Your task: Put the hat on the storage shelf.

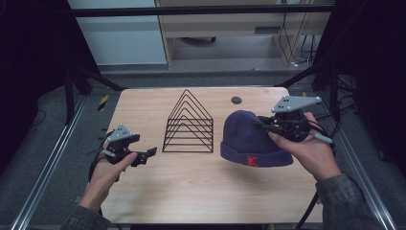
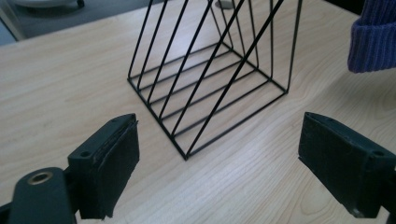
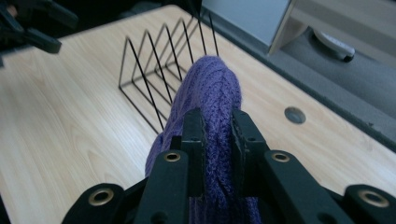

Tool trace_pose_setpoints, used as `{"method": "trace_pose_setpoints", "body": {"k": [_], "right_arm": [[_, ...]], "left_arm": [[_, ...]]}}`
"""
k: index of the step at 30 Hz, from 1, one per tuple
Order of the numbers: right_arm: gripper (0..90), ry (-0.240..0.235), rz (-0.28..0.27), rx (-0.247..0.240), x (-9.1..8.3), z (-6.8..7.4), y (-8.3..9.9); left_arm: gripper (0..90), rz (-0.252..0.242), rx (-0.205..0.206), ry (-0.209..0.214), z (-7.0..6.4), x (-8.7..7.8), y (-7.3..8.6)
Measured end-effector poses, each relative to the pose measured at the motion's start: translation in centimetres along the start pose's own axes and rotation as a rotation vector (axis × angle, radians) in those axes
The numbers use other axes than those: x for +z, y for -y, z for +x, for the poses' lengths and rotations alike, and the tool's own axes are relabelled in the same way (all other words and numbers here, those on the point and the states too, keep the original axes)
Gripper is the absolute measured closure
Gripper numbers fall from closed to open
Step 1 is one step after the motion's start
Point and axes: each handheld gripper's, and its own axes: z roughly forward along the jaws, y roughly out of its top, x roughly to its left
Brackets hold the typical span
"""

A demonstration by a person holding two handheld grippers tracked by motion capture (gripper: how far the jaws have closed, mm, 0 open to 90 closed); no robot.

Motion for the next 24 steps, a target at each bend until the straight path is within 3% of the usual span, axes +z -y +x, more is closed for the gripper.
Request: {"method": "trace_pose_setpoints", "body": {"k": [5,9,13,18,24], "right_arm": [[77.7,0.015,-0.037,-0.009,-1.3,-0.1,-2.3],[77.7,0.031,-0.049,-0.028,-1.6,-0.2,-4.2],[77.6,0.038,-0.083,-0.040,-1.9,0.2,-5.8],[77.6,0.035,-0.121,-0.044,-2.0,1.1,-7.4],[77.6,0.013,-0.164,-0.042,-1.9,1.5,-9.7]], "left_arm": [[11.3,-0.017,-0.006,0.030,-0.4,-0.9,-1.8],[11.0,-0.030,0.022,0.043,-1.4,-1.3,-2.6],[10.1,-0.034,0.036,0.040,-1.6,-2.0,-3.8],[8.3,-0.034,0.041,0.048,-1.5,-2.4,-5.1],[6.7,-0.022,0.064,0.087,-1.6,-2.3,-6.8]]}}
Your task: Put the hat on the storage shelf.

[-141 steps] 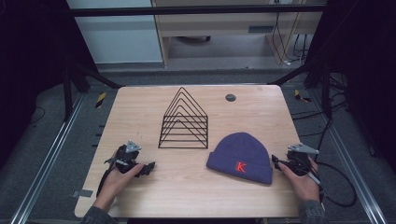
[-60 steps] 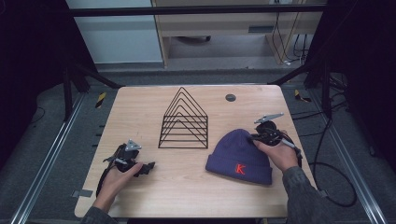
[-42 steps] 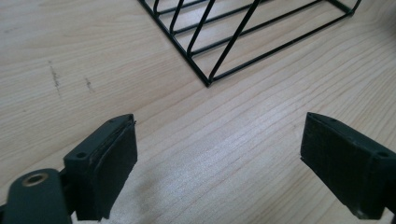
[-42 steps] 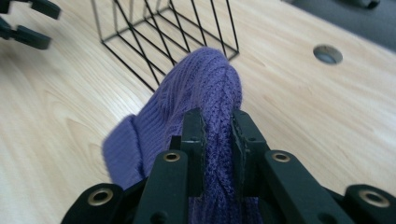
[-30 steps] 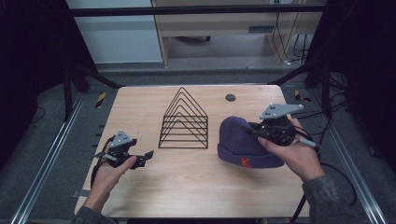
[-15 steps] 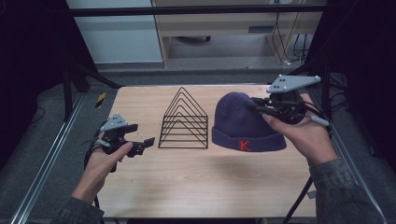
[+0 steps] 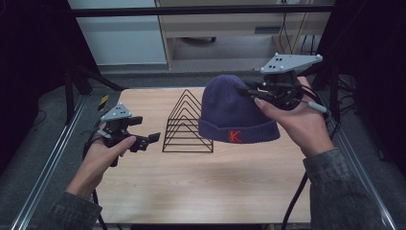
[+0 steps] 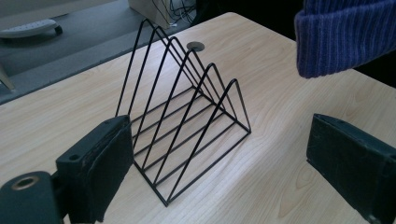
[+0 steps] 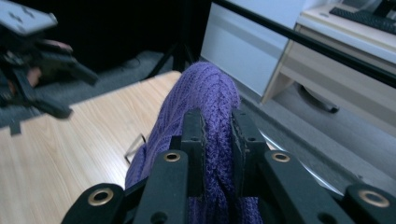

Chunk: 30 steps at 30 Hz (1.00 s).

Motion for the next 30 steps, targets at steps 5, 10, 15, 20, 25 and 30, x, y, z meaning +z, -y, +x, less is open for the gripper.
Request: {"method": "trace_pose_setpoints", "body": {"k": [5,10,15,20,25,30], "right_arm": [[77.6,-0.012,-0.029,0.002,0.9,0.5,-1.6],[77.6,-0.027,-0.037,-0.005,2.2,1.1,-3.0],[77.6,-0.050,-0.053,-0.006,3.4,2.0,-4.1],[77.6,-0.082,-0.065,-0.020,4.4,3.1,-5.0],[77.6,-0.105,-0.064,-0.033,5.3,4.2,-5.4],[77.6,-0.122,-0.067,-0.037,5.9,4.7,-5.5]], "left_arm": [[6.5,-0.003,0.005,0.025,-0.1,0.5,-0.9],[6.2,0.007,0.022,0.036,-0.1,0.7,-1.5],[5.9,0.002,0.029,0.051,-0.3,0.7,-1.9],[5.5,0.006,0.035,0.066,-0.4,1.0,-2.0],[4.8,0.003,0.043,0.081,-0.6,1.3,-1.9],[4.0,-0.006,0.041,0.098,-0.7,1.5,-1.6]]}}
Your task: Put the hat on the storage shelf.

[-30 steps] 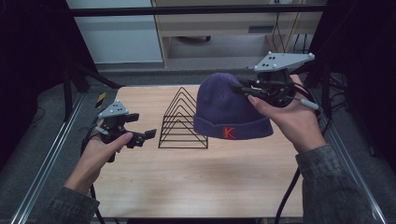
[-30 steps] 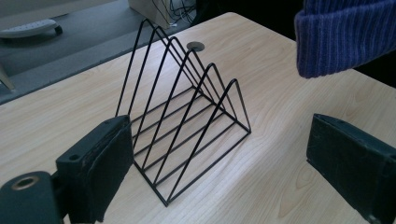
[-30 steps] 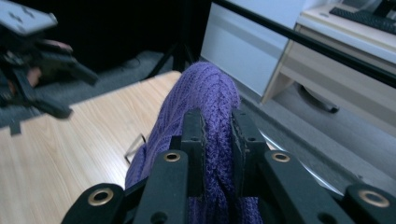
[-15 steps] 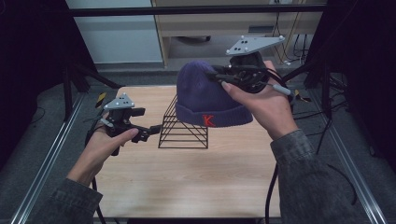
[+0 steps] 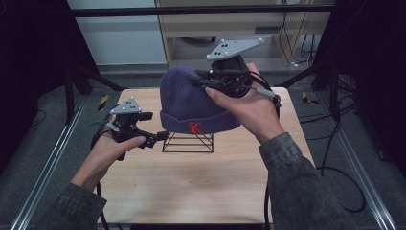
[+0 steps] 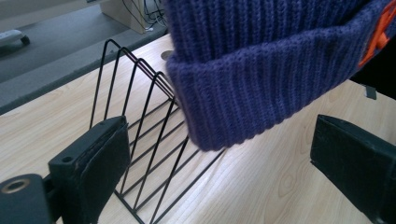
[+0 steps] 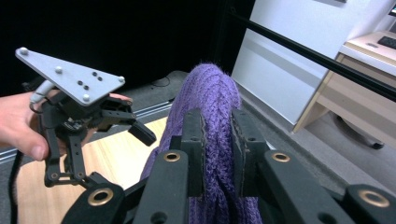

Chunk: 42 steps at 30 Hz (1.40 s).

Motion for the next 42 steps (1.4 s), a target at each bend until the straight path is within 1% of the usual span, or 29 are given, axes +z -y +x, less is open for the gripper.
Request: {"method": "trace_pose_setpoints", "body": {"k": [2,4,5,7,11,13,16,17,18,20,21,23,24,25,26,27,28,29,30,31,32,33,34,35,37,38,42], "right_arm": [[77.6,-0.009,-0.002,0.000,0.2,0.2,0.0],[77.6,-0.016,-0.003,-0.001,0.4,0.4,0.1],[77.6,-0.020,-0.002,0.002,0.5,0.4,0.1],[77.5,-0.024,-0.002,0.002,0.7,0.6,0.2],[77.6,-0.036,-0.005,0.003,0.9,0.8,0.3],[77.5,-0.042,-0.009,0.004,1.0,1.0,0.4],[77.6,-0.050,-0.008,-0.003,1.1,1.2,0.5],[77.6,-0.051,-0.006,-0.004,1.1,1.2,0.5],[77.6,-0.052,-0.005,-0.004,1.2,1.2,0.6],[77.6,-0.052,-0.002,-0.002,1.3,1.2,0.8],[77.6,-0.053,0.001,0.000,1.4,1.1,0.9],[77.6,-0.049,0.005,0.002,1.5,0.9,1.2],[77.6,-0.048,0.008,0.001,1.4,0.8,1.3],[77.6,-0.046,0.007,0.003,1.4,0.7,1.4],[77.6,-0.043,0.007,0.006,1.3,0.5,1.5],[77.6,-0.043,0.007,0.006,1.3,0.5,1.5],[77.6,-0.039,0.005,0.009,1.2,0.3,1.6],[77.5,-0.027,0.004,0.013,0.8,-0.1,1.7],[77.5,-0.021,0.006,0.013,0.7,-0.2,1.7],[77.5,-0.021,0.006,0.013,0.7,-0.2,1.7],[77.3,-0.006,0.006,0.017,0.4,-0.8,2.0],[77.1,0.000,0.005,0.020,0.3,-1.2,2.1],[77.0,0.004,0.005,0.025,0.3,-1.4,2.2],[76.9,0.005,0.004,0.033,0.3,-1.8,2.3],[76.9,0.013,0.003,0.038,0.4,-2.3,2.3],[76.8,0.015,0.000,0.043,0.4,-2.5,2.2],[76.6,0.046,0.005,0.034,1.1,-3.7,1.7]], "left_arm": [[3.7,-0.003,0.000,0.011,0.0,0.1,0.1],[3.7,-0.012,-0.014,0.038,-0.1,0.3,0.1],[3.6,-0.017,-0.014,0.047,-0.2,0.4,0.1],[3.5,-0.014,-0.003,0.046,-0.2,0.6,0.1],[3.4,-0.008,-0.012,0.055,0.1,1.0,0.2],[3.3,-0.003,-0.027,0.063,0.2,1.3,0.3],[2.7,-0.002,-0.031,0.075,0.6,1.9,0.4],[3.0,-0.004,-0.042,0.089,0.6,2.1,0.4],[3.8,-0.002,-0.042,0.119,0.5,2.3,0.5],[8.3,0.003,-0.033,0.150,0.3,2.7,0.5],[13.4,0.008,-0.021,0.160,0.1,2.9,0.5],[31.5,0.012,0.013,0.159,-0.1,3.0,0.5],[41.3,0.014,0.018,0.154,-0.1,3.1,0.4],[48.9,0.013,0.023,0.140,-0.2,3.1,0.3],[55.0,0.001,0.019,0.143,-0.2,3.0,0.1],[60.4,0.001,0.019,0.143,-0.2,3.0,0.1],[60.4,-0.005,0.019,0.144,-0.2,2.9,0.0],[66.1,-0.003,0.019,0.118,-0.2,2.7,-0.3],[67.6,-0.006,0.020,0.102,-0.2,2.4,-0.5],[68.7,-0.006,0.020,0.102,-0.2,2.4,-0.5],[69.6,-0.015,0.020,0.060,0.0,1.9,-1.1],[70.0,-0.018,0.022,0.044,0.1,1.7,-1.4],[70.3,-0.015,0.026,0.016,0.2,1.4,-1.7],[70.5,-0.010,0.032,-0.002,0.3,1.3,-2.0],[70.7,-0.010,0.026,-0.030,0.6,1.1,-2.5],[70.9,-0.007,0.030,-0.052,0.8,1.0,-2.9],[71.1,-0.003,0.054,-0.124,1.3,0.8,-4.2]]}}
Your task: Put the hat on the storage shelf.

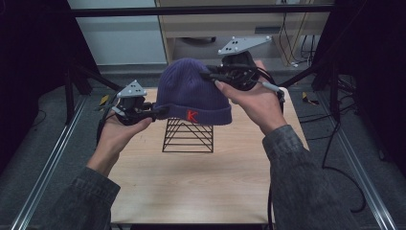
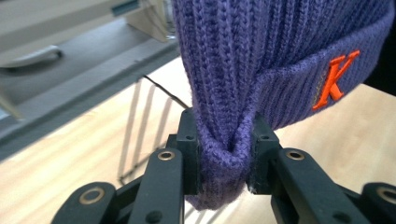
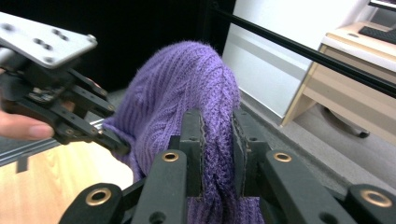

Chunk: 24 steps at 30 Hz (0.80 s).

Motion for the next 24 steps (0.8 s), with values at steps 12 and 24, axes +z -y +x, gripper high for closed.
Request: {"method": "trace_pose_setpoints", "body": {"k": [12,24], "right_arm": [[76.1,0.033,0.024,0.040,4.4,-2.4,1.8],[75.8,0.021,0.071,0.065,7.0,-3.3,4.7]], "left_arm": [[70.7,0.048,0.000,-0.084,2.3,2.6,0.6],[70.1,0.046,-0.018,-0.053,2.1,3.9,3.1]]}}
